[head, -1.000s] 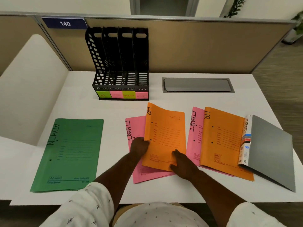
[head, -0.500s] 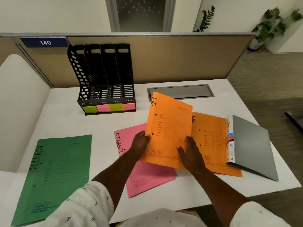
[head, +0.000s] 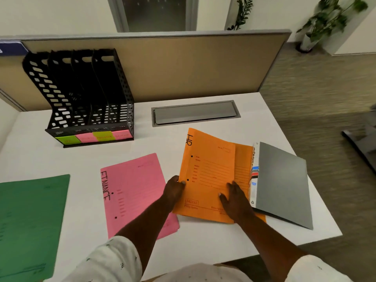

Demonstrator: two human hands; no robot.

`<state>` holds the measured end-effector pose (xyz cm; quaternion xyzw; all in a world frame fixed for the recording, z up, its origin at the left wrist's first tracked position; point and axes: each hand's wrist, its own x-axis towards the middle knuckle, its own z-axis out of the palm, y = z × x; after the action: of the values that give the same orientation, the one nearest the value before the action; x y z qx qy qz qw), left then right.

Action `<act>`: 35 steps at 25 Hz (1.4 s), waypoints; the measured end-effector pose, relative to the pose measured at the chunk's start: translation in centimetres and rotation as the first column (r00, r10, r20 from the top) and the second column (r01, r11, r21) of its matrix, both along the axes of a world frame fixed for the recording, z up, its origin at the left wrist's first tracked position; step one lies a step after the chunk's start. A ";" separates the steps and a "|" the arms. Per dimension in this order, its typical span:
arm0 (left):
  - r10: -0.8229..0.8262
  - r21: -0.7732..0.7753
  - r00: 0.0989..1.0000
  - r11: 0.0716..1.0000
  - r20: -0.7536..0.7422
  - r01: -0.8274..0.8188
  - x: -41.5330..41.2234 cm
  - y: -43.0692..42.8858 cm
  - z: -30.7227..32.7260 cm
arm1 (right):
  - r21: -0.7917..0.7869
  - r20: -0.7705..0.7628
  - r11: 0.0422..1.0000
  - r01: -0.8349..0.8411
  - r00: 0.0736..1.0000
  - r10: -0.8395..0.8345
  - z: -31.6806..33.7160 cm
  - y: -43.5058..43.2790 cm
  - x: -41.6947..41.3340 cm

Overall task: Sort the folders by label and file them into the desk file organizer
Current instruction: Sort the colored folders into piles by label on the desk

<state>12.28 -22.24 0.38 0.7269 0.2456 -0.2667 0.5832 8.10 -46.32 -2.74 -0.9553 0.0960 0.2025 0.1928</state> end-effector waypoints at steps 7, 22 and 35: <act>0.031 -0.128 0.999 0.991 -0.011 -0.032 0.9 -5.9 -0.3 | 0.010 -0.103 0.994 -0.111 0.988 0.112 -1.6 -4.0 2.3; -0.062 -0.309 0.969 0.951 -0.239 -0.015 3.2 -6.0 -2.1 | 0.003 0.002 0.989 -0.151 0.989 0.151 -2.1 -6.3 3.7; 0.064 -0.263 0.997 0.962 -0.047 -0.074 1.3 -4.8 -0.9 | 0.136 0.045 0.990 0.029 0.998 -0.036 -0.5 -5.4 4.0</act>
<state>13.59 -27.08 -0.50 0.6285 0.2440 -0.2904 0.6790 12.06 -51.70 -3.26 -0.9429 0.0930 0.1826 0.2627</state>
